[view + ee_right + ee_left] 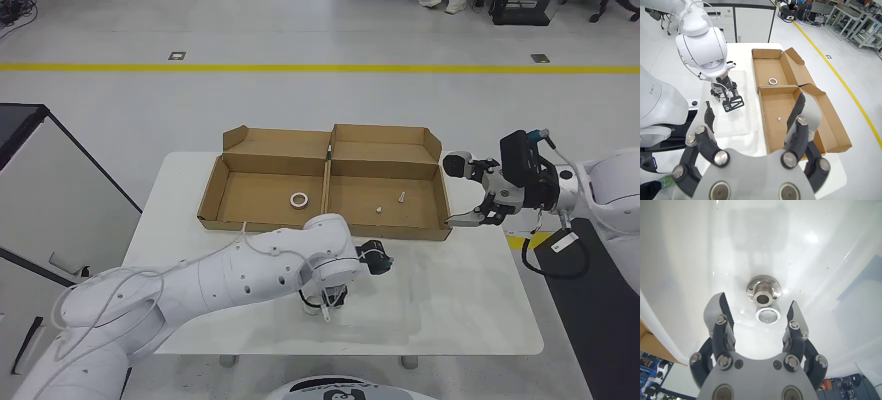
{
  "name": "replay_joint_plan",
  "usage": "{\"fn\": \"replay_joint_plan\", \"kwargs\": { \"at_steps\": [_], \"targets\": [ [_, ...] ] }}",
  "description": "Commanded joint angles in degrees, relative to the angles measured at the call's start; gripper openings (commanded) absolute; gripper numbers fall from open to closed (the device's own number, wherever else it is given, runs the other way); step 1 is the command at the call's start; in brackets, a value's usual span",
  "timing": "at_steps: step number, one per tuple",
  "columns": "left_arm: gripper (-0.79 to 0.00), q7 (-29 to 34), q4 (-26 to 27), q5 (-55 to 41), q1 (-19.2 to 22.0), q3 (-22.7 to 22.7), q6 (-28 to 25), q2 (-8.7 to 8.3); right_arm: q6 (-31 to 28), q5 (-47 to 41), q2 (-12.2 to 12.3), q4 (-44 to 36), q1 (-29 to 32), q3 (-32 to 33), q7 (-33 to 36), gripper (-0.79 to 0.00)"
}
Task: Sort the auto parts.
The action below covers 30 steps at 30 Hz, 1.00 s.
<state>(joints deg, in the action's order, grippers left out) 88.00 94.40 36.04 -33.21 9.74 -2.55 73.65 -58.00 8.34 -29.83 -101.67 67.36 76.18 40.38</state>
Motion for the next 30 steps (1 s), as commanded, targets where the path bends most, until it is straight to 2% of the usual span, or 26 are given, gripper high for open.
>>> {"fn": "replay_joint_plan", "kwargs": {
  "at_steps": [1,9,15,18,24,30],
  "targets": [
    [-0.311,0.0,0.1,0.1,-0.2,0.0,0.1,-0.28,0.0,0.0,0.0,0.0,0.0,0.0,0.0,0.000],
    [-0.363,0.0,1.2,0.7,-0.7,0.0,0.6,-0.86,0.0,0.0,0.0,0.0,0.0,0.0,0.0,0.000],
    [-0.305,0.0,0.9,0.7,-0.9,0.0,0.2,-0.59,0.0,0.0,0.0,0.0,0.0,0.0,0.0,0.000],
    [-0.302,0.0,0.3,0.7,-0.8,0.0,0.3,-0.30,0.0,0.0,0.0,0.0,0.0,0.0,0.0,0.000],
    [-0.372,0.0,-0.4,0.4,-0.9,0.0,-0.6,0.50,0.0,0.0,0.0,0.0,0.0,0.0,0.0,0.000],
    [-0.385,0.0,-1.7,0.6,-1.0,0.0,-1.0,1.30,0.0,0.0,0.0,0.0,0.0,0.0,0.0,0.000]
  ]
}}
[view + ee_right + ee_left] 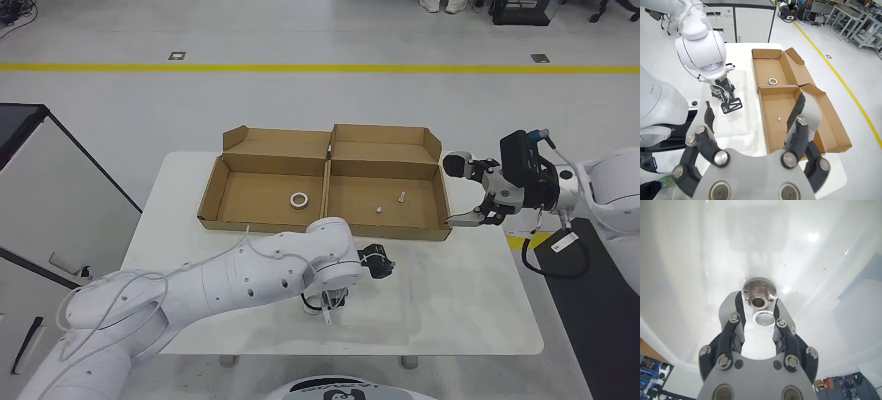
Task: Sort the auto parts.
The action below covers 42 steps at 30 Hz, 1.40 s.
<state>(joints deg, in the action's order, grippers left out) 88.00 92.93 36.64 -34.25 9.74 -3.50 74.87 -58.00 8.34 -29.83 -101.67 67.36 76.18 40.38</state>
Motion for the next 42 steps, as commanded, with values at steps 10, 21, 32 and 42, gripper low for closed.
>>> {"fn": "replay_joint_plan", "kwargs": {
  "at_steps": [10,21,32,42],
  "targets": [
    [-0.394,0.0,-2.4,0.0,-0.5,0.0,-0.9,0.93,0.0,0.0,0.0,0.0,0.0,0.0,0.0,0.000],
    [-0.428,0.0,-3.1,-0.5,-0.5,0.0,-1.2,0.96,0.0,0.0,0.0,0.0,0.0,0.0,0.0,0.000],
    [-0.434,0.0,-2.9,-1.5,-0.5,0.0,-1.7,0.87,0.0,0.0,0.0,0.0,0.0,0.0,0.0,0.000],
    [-0.480,0.0,-4.0,-1.5,-0.8,0.0,-2.1,1.07,0.0,0.0,0.0,0.0,0.0,0.0,0.0,0.000]
  ]
}}
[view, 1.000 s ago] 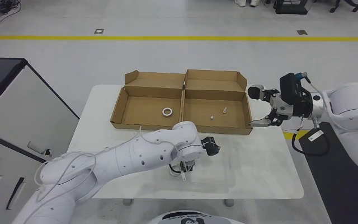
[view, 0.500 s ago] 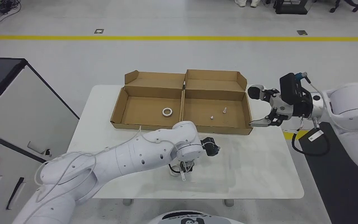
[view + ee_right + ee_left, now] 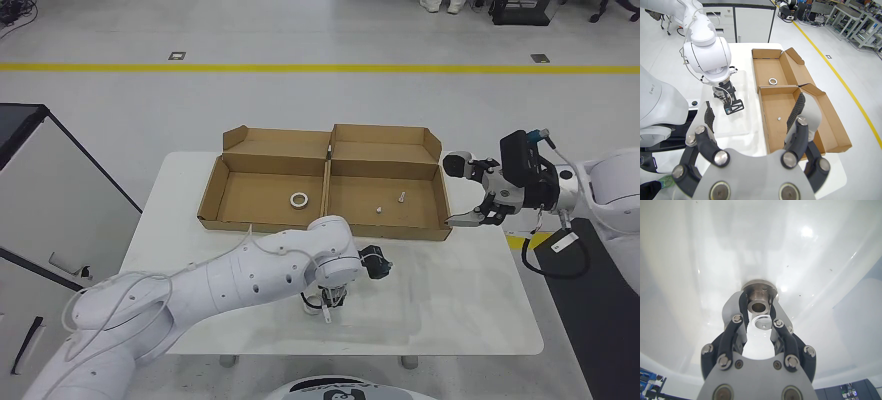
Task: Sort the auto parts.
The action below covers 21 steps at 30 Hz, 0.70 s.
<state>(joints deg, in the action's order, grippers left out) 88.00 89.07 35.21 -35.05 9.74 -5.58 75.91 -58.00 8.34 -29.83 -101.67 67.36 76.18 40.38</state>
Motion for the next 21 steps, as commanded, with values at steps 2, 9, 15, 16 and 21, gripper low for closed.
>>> {"fn": "replay_joint_plan", "kwargs": {
  "at_steps": [2,9,15,16,21],
  "targets": [
    [-0.526,0.0,-0.3,0.0,-0.1,0.0,-0.1,0.13,0.0,0.0,0.0,0.0,0.0,0.0,0.0,0.000],
    [-0.785,0.0,-0.6,0.0,0.2,0.0,0.6,0.24,0.0,0.0,0.0,0.0,0.0,0.0,0.0,0.000],
    [-0.785,0.0,2.7,-0.4,1.9,0.0,2.5,-0.72,0.0,0.0,0.0,0.0,0.0,0.0,0.0,0.000],
    [-0.785,0.0,3.6,-0.6,2.3,0.0,3.0,-1.00,0.0,0.0,0.0,0.0,0.0,0.0,0.0,0.000],
    [-0.785,0.0,9.2,-1.7,4.9,0.0,5.4,-2.85,0.0,0.0,0.0,0.0,0.0,0.0,0.0,0.000]
  ]
}}
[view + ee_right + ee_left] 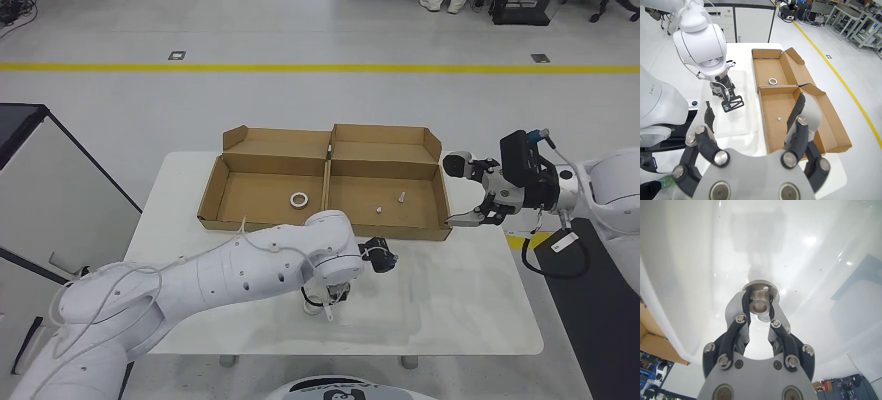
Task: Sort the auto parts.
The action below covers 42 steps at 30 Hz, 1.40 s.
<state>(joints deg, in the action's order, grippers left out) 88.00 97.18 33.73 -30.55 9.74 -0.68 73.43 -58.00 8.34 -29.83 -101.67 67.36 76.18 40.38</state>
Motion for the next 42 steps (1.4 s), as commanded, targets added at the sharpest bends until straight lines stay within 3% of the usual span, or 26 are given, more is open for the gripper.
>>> {"fn": "replay_joint_plan", "kwargs": {
  "at_steps": [1,13,17,23,30,34,36,42],
  "targets": [
    [-0.785,0.0,2.1,-0.6,1.0,0.0,0.9,-0.83,0.0,0.0,0.0,0.0,0.0,0.0,0.0,0.000],
    [-0.785,0.0,16.1,-2.6,8.5,0.1,6.1,-8.43,0.0,0.0,0.0,0.0,0.0,0.0,0.0,0.000],
    [-0.785,0.0,21.2,-4.0,9.2,3.4,6.5,-11.59,0.0,0.0,0.0,0.0,0.0,0.0,0.0,0.000],
    [-0.785,-5.7,24.9,-6.9,3.4,13.2,0.0,-17.33,0.0,0.0,0.0,0.0,0.0,0.0,0.0,0.000],
    [-0.785,-14.7,25.5,-12.1,-8.4,28.8,-15.2,-24.55,0.0,0.0,0.0,0.0,0.0,0.0,0.0,0.000],
    [-0.785,-18.0,25.4,-14.2,-15.3,37.4,-23.1,-27.76,0.0,0.0,0.0,0.0,0.0,0.0,0.0,0.000],
    [-0.785,-19.4,25.4,-14.5,-18.3,41.1,-26.6,-29.01,0.0,0.0,0.0,0.0,0.0,0.0,0.0,0.000],
    [-0.785,-19.4,25.4,-14.5,-18.3,41.1,-26.6,-29.01,0.0,0.0,0.0,0.0,0.0,0.0,0.0,0.000]
  ]
}}
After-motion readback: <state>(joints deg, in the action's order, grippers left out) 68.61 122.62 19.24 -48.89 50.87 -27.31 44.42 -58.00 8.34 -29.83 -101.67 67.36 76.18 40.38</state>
